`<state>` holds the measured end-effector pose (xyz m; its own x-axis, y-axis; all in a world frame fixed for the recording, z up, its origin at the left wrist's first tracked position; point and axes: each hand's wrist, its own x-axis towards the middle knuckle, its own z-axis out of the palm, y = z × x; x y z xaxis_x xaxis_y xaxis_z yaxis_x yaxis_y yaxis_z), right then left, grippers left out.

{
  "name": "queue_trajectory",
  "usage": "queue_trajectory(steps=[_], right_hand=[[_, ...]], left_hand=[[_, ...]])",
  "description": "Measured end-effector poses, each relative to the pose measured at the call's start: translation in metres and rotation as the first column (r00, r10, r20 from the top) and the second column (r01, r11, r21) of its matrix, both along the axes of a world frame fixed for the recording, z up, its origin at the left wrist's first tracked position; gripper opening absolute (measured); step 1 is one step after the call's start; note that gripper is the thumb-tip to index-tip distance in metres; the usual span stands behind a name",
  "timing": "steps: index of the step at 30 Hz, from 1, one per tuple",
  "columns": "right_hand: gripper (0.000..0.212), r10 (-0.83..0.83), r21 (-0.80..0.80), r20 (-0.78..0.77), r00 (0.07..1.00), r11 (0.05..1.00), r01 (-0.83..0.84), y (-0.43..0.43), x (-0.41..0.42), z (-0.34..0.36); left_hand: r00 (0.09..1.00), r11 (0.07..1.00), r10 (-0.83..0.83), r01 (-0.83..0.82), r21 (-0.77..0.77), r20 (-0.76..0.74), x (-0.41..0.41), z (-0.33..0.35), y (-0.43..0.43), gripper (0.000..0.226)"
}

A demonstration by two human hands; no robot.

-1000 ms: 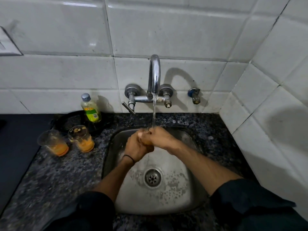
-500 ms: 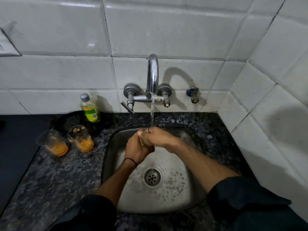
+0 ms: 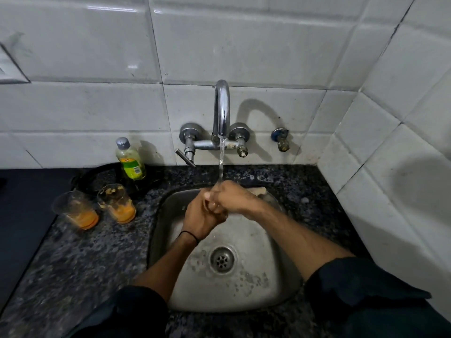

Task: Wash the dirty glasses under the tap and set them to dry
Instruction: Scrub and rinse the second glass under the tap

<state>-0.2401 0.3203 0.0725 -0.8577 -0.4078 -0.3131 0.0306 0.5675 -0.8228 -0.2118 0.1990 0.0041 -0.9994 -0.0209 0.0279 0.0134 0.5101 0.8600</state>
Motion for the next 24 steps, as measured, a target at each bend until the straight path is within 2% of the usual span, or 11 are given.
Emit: queue_trajectory(steps=[3,5,7,9,11,13,16,18,20,22,24], right_hand=[[0.026,0.376,0.260,-0.176,0.910,0.909,-0.325,0.010,0.000,0.008],[0.021,0.439,0.328,-0.183,0.880,0.871,-0.366,0.013,0.001,0.006],[0.014,0.268,0.189,-0.159,0.950,0.953,-0.237,0.010,0.003,0.003],[0.025,-0.021,0.003,-0.032,0.999,1.000,0.021,-0.001,0.004,-0.003],[0.029,-0.146,-0.015,0.043,0.988,0.989,0.146,-0.009,0.000,-0.004],[0.025,-0.113,0.007,0.044,0.993,0.994,0.113,-0.009,-0.003,0.001],[0.015,0.176,0.069,-0.065,0.982,0.983,-0.171,0.014,-0.004,0.006],[0.012,0.289,0.117,-0.118,0.950,0.954,-0.275,0.025,-0.001,0.002],[0.012,0.206,-0.011,-0.090,0.974,0.978,-0.208,0.024,0.004,-0.002],[0.010,0.008,-0.165,0.039,0.999,0.986,-0.002,0.015,0.006,-0.004],[0.024,-0.126,-0.160,0.143,0.982,0.976,0.148,0.005,0.003,-0.008]], left_hand=[[0.980,0.972,-0.158,0.133,0.193,0.121,-0.002,0.007,-0.009,0.037],[0.948,0.955,-0.232,0.181,0.234,0.216,-0.006,0.005,-0.018,0.033],[0.978,0.987,-0.142,0.128,0.099,0.151,-0.011,0.004,-0.020,0.031],[1.000,0.993,-0.009,0.010,-0.116,0.011,-0.011,0.001,-0.012,0.035],[0.997,0.994,0.072,-0.073,-0.082,-0.014,-0.003,0.006,0.000,0.035],[0.997,0.997,0.078,-0.078,-0.002,-0.008,0.000,0.005,0.003,0.038],[0.992,0.993,-0.110,0.107,0.044,0.057,-0.007,0.003,-0.014,0.051],[0.966,0.972,-0.212,0.192,0.137,0.146,-0.011,0.006,-0.025,0.055],[0.979,0.982,-0.176,0.167,0.084,0.103,-0.012,0.007,-0.027,0.061],[0.999,0.992,-0.047,0.049,-0.114,0.020,-0.011,0.004,-0.020,0.058],[0.998,0.982,0.043,-0.049,-0.182,-0.037,-0.006,0.000,-0.009,0.046]])
